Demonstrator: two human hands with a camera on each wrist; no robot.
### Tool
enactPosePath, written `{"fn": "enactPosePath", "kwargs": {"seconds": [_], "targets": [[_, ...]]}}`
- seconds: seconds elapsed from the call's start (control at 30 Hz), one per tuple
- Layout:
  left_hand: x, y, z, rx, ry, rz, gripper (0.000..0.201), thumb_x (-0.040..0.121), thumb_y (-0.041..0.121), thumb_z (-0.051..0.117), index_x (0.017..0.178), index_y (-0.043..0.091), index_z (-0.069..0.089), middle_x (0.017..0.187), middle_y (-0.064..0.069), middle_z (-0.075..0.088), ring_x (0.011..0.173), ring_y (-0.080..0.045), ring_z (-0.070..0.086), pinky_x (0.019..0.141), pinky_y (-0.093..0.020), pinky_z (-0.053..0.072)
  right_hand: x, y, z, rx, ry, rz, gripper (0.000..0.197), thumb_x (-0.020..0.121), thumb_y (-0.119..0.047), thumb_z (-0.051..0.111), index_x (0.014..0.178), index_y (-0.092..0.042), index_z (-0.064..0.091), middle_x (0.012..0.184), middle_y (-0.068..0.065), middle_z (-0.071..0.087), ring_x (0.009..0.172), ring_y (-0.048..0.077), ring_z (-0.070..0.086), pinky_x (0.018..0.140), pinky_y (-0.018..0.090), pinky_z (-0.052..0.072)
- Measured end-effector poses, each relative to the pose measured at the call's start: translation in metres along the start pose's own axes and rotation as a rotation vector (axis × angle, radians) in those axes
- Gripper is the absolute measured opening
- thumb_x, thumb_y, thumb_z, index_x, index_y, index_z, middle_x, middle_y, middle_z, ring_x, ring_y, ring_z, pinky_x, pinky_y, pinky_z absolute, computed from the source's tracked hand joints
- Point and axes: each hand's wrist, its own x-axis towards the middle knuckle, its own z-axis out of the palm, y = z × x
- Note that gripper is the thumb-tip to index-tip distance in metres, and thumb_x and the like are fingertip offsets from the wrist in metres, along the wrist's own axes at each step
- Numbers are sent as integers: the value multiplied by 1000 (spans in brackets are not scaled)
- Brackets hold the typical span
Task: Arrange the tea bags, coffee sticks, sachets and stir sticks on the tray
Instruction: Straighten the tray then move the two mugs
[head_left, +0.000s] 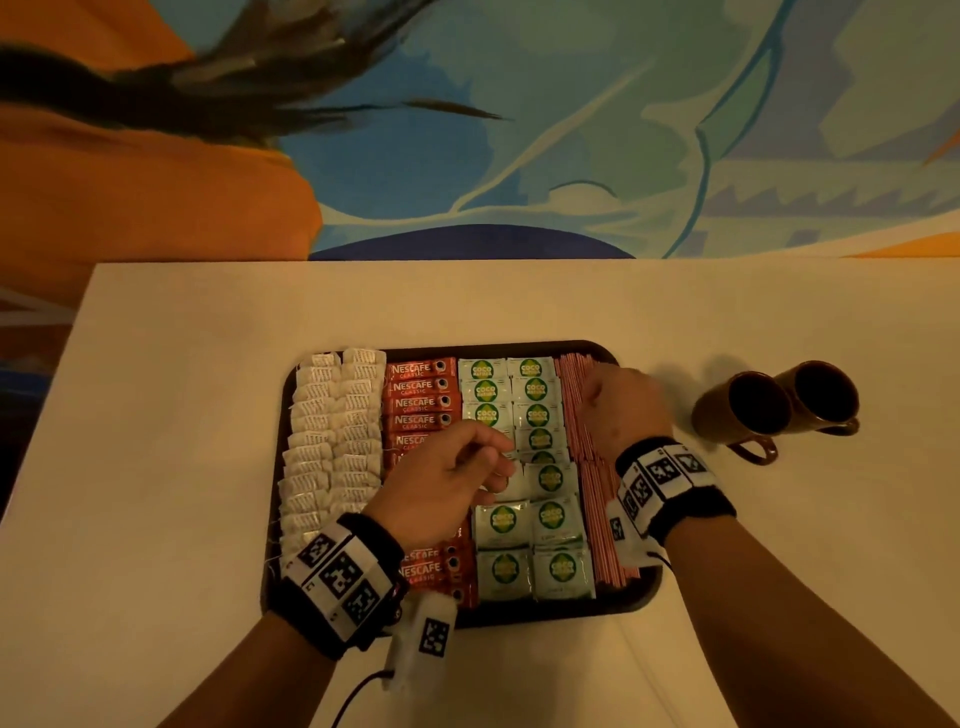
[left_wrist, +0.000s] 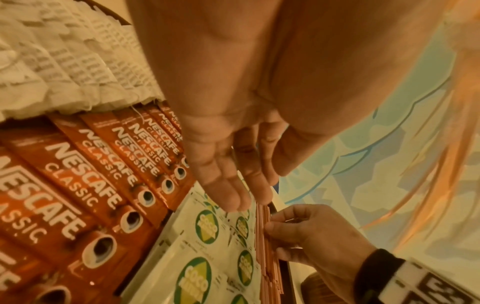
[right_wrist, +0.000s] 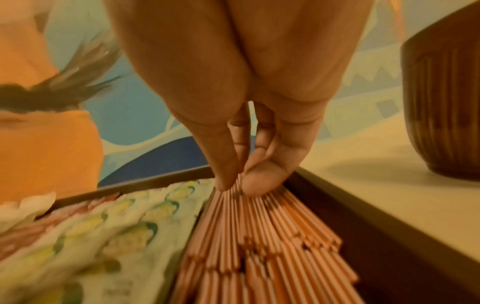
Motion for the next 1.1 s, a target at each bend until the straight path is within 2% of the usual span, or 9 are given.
{"fn": "enactPosePath", "kwargs": {"seconds": [0.17,0.23,0.37,0.53,0.7,0.8,0.93,1.0,1.1], "targets": [[-3,-3,-14,163,43,65,13,101,30,59,113,32,65,111,14,71,102,-5,68,91,-41,59,-14,9,-6,272,151,69,5,94,-19,69,94,-24,67,96,-2,69,85,14,64,76,27,54],[-10,-7,-27,222,97,79,13,100,32,61,112,37,64,113,19,68,104,2,65,91,-32,57,-33,18,-9,319,150,93,9,94,-18,70,100,-24,68,95,-6,68,83,8,63,73,21,49],[-37,-22,-68,295,331,38,16,98,21,65,108,34,65,108,19,68,95,6,64,73,-9,47,-73,42,-1,321,43,179,15,93,-19,71,107,-22,66,101,-4,69,90,14,65,87,32,54],[-65,-63,-120,562,588,-137,15,92,16,71,100,27,64,100,6,68,78,-5,63,64,-20,43,-100,60,16,297,-32,270,19,94,-17,68,111,-24,62,99,3,70,88,23,67,84,42,59],[-73,-88,-134,610,529,-283,23,89,24,77,104,18,61,98,1,66,85,-22,64,74,-32,47,-98,57,24,167,33,303,18,92,-17,69,110,-20,67,95,10,75,87,32,69,82,42,59],[-72,-90,-131,573,536,-309,24,87,20,80,100,16,60,91,-1,65,81,-23,60,73,-30,44,-97,49,24,123,59,346,13,91,-20,69,104,-21,69,91,9,74,83,33,68,82,44,59],[-69,-96,-132,529,587,-292,21,83,13,82,91,14,62,84,1,64,75,-20,61,61,-20,38,-98,42,27,74,78,352,16,95,-19,65,110,-17,70,97,14,73,86,36,66,84,45,57],[-65,-99,-136,527,598,-284,21,83,10,81,87,14,61,81,3,63,70,-9,56,59,-13,34,-95,40,29,75,82,350,17,97,-19,62,112,-16,70,98,15,72,83,34,62,83,43,56],[-55,-101,-144,556,604,-277,24,83,10,80,82,17,57,80,6,62,69,-4,51,59,-14,32,-87,31,28,71,89,353,16,99,-16,60,111,-15,70,96,16,71,81,35,62,80,42,54]]}}
